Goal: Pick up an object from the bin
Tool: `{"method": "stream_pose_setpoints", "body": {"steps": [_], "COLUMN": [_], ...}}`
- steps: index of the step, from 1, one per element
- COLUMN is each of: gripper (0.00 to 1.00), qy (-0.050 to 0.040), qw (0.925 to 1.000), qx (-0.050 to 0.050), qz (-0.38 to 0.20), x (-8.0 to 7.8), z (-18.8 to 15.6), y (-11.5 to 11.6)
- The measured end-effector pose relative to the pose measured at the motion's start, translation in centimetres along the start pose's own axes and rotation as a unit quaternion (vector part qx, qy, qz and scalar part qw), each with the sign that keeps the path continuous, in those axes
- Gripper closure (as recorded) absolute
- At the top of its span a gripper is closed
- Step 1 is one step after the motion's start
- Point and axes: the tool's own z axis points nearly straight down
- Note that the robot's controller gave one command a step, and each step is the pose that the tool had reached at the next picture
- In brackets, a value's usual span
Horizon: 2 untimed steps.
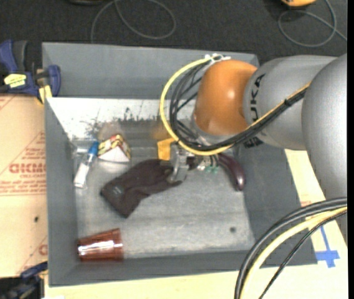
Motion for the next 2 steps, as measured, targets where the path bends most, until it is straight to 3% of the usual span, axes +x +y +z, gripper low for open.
{"method": "stream_pose_setpoints", "body": {"steps": [1, 2], "gripper": [1.0, 1.0], "qy": [-0.0105, -0.005], "qw": [0.9999, 0.9994], "qx": [-0.001, 0.001], "qz": [-0.01, -0.035], "x": [-0.3, -2.9], "z": [-0.8, -14.2], "y": [-0.5, -1.5]}}
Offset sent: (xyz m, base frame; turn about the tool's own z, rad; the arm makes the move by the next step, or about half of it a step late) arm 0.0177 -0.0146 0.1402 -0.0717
